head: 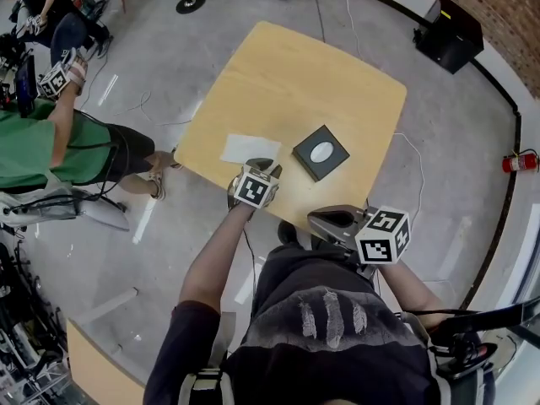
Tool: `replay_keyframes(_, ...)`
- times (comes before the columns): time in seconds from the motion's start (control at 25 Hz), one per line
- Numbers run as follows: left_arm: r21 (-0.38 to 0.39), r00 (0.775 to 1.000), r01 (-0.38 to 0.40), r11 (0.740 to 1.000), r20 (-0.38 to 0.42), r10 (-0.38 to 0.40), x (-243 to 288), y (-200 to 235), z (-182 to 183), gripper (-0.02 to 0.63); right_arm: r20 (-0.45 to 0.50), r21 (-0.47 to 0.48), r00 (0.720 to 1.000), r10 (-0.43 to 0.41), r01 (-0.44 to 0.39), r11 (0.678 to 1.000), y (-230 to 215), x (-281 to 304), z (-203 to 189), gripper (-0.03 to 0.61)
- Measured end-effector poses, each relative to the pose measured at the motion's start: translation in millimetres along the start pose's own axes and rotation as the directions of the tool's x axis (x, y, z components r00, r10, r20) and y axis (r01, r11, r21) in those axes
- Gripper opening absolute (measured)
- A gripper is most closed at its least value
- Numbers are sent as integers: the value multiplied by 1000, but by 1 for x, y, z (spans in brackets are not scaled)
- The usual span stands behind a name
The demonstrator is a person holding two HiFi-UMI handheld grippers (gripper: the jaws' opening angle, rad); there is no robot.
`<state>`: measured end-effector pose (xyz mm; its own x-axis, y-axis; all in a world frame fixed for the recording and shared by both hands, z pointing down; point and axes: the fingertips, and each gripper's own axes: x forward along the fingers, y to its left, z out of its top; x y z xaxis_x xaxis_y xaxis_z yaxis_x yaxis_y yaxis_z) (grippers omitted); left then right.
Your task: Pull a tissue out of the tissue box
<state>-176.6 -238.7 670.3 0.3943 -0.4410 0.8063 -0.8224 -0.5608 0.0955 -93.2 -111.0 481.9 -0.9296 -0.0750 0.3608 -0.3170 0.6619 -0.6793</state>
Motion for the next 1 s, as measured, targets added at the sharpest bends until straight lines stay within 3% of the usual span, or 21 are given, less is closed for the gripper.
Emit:
replay_keyframes(0.12, -46, 1000, 19, 999, 25, -18, -3, 0, 0, 97, -1, -2, 1000, 3, -3, 1000, 2, 2, 2, -6)
replay_keyframes(0.36, -83, 992, 39, 996, 122, -29, -24, -3, 13, 169, 0, -10, 1000, 13, -13, 1000, 3, 5, 8, -6)
replay_keyframes(0.64, -103, 981, 66, 992, 186, -46, -49, -8, 15, 170, 5, -34, 1000, 28, -28, 999, 10, 19, 16, -6)
replay_keyframes(1.0, -170, 958, 158, 973, 264, -110, -64, -3, 5, 136, 5, -71, 1000, 17, -17, 997, 29, 35, 12, -6)
